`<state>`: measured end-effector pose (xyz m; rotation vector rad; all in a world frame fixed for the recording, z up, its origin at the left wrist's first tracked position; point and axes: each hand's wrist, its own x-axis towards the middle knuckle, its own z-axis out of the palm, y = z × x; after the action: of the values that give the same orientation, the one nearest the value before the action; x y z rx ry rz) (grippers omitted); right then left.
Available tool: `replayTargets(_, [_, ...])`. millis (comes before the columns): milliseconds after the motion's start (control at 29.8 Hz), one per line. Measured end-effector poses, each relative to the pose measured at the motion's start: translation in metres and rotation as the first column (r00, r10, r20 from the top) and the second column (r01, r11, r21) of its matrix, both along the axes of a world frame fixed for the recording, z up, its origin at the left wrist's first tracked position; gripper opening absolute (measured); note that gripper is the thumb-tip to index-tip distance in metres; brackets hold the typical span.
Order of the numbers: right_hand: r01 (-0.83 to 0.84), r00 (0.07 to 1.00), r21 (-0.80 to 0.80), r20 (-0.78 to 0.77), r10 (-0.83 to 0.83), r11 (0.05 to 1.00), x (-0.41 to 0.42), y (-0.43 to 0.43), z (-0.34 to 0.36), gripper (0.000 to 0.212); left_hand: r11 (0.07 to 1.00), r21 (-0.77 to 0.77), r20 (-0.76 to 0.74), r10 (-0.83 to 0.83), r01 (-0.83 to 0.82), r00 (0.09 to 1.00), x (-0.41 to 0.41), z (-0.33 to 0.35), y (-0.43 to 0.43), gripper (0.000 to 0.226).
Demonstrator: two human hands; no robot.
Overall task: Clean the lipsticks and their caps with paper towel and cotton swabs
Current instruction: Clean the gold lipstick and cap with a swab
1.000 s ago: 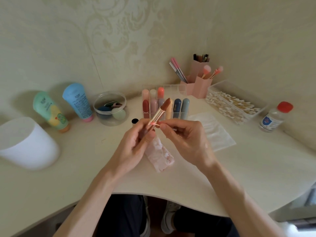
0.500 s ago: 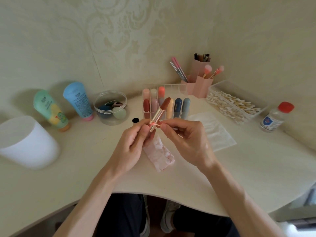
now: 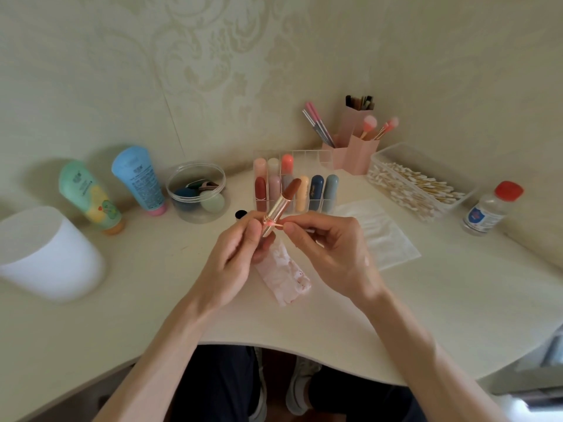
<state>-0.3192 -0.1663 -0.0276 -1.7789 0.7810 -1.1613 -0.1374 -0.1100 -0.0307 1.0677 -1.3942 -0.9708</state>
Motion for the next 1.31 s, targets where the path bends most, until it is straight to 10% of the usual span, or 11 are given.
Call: replayTargets(1307, [0.012, 1.0, -0.006, -0.006, -0.012, 1.0, -0.0006, 0.0021, 0.0032, 0.013, 0.999, -0.038, -0.012, -0.018, 0.017, 1.0, 0.0007, -0.0011, -0.0002, 0.026])
